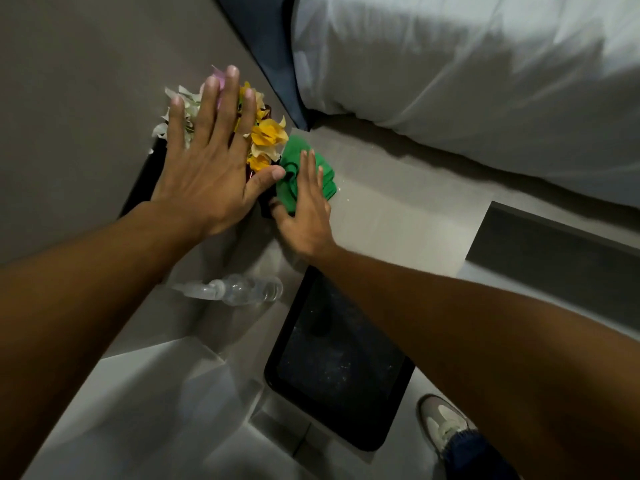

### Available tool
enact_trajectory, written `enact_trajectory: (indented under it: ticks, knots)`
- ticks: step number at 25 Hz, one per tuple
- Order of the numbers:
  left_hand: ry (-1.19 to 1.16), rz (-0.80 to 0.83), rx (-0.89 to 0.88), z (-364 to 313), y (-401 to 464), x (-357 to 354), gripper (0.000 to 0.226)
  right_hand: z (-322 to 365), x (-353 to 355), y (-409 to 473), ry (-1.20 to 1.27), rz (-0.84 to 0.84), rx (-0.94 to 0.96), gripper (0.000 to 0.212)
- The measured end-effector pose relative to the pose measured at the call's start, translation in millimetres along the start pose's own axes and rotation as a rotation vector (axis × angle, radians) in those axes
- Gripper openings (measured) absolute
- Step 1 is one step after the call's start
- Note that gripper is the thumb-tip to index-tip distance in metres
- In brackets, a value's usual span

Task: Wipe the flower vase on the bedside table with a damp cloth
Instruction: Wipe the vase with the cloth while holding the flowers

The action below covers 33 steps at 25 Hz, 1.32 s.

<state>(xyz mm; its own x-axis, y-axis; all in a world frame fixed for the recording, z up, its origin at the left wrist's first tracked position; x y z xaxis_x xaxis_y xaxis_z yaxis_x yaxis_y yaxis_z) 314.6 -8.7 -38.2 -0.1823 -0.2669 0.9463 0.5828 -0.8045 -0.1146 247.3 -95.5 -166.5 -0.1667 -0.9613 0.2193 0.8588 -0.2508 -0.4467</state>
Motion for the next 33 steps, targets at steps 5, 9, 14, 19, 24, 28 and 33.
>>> enact_trajectory:
  ticks: [5,9,14,19,24,28,33]
  knots:
    - [-0.013,-0.003,0.012,-1,1,0,0.087,-24,-19,-42,-0.042,0.095,0.105,0.103]
    - [-0.025,0.024,-0.034,4,2,0,0.088,5,-6,-8,0.066,-0.011,-0.037,0.094]
    - [-0.046,0.001,-0.005,1,2,0,0.087,-13,-21,-41,0.046,0.051,0.073,0.111]
    - [-0.02,-0.005,-0.048,4,1,-2,0.088,-13,-25,-26,0.086,0.029,0.026,0.113]
    - [-0.014,0.0,-0.025,2,3,0,0.087,-14,-31,-34,0.091,0.0,0.042,0.109]
    - [-0.022,-0.015,-0.041,3,2,-3,0.088,-6,-19,-8,0.084,-0.011,0.01,0.11]
    - [-0.015,-0.008,-0.04,4,4,0,0.089,1,-6,0,0.066,0.003,-0.013,0.086]
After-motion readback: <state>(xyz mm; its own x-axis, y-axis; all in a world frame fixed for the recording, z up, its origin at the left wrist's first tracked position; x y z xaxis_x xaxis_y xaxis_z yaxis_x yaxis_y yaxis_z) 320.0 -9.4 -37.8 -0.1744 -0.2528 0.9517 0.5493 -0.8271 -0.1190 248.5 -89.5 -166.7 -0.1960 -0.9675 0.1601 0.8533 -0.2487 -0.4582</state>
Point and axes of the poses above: each hand's wrist, its own y-axis towards the middle knuckle, its own x-axis out of the back of the hand, z = x × y, the point moved 1 cm from there along y, towards the middle knuckle, and after that the axes turned 13 degrees about -x, right-handed, at the moved point
